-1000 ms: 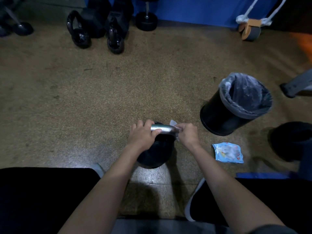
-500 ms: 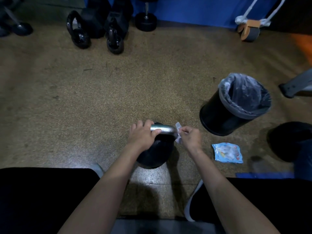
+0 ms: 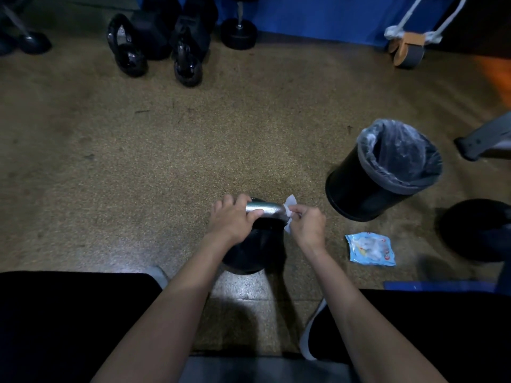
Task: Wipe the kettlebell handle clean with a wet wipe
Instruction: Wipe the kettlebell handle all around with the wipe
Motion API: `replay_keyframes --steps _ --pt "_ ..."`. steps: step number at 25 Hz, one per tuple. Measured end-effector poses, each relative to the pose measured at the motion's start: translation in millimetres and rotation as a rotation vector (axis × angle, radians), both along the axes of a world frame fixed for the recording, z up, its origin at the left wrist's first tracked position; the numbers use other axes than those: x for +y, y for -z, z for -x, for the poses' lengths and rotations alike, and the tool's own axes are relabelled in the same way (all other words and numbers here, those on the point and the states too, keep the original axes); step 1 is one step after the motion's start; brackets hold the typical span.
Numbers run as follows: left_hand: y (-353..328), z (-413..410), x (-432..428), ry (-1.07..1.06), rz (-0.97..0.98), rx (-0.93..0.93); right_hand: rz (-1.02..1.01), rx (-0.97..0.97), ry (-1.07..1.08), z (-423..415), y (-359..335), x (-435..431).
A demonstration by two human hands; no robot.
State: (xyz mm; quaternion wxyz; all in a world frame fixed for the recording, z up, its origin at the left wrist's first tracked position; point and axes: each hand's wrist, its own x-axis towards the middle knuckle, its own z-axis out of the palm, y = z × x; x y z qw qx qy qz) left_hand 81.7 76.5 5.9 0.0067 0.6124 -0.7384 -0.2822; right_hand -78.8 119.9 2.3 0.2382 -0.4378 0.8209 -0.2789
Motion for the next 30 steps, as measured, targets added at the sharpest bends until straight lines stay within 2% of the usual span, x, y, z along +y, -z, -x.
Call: replay_keyframes --steps 4,9,19,30 --pt "-1.4 0.1 0.4 0.003 0.001 0.0 -0.001 -0.022 0.011 -0.3 0.1 -1.9" --pt "0.4 -1.9 0.0 0.007 -0.003 -0.005 0.056 0.1 -0.021 -7.0 11.3 7.5" --pt "4.8 -1.8 -1.0 0.005 0.002 0.011 0.112 0.017 0.061 -6.3 6.5 7.0" --pt "6.8 -2.1 -0.5 -0.001 0.01 0.018 0.154 0.024 0.075 -12.6 4.8 10.5"
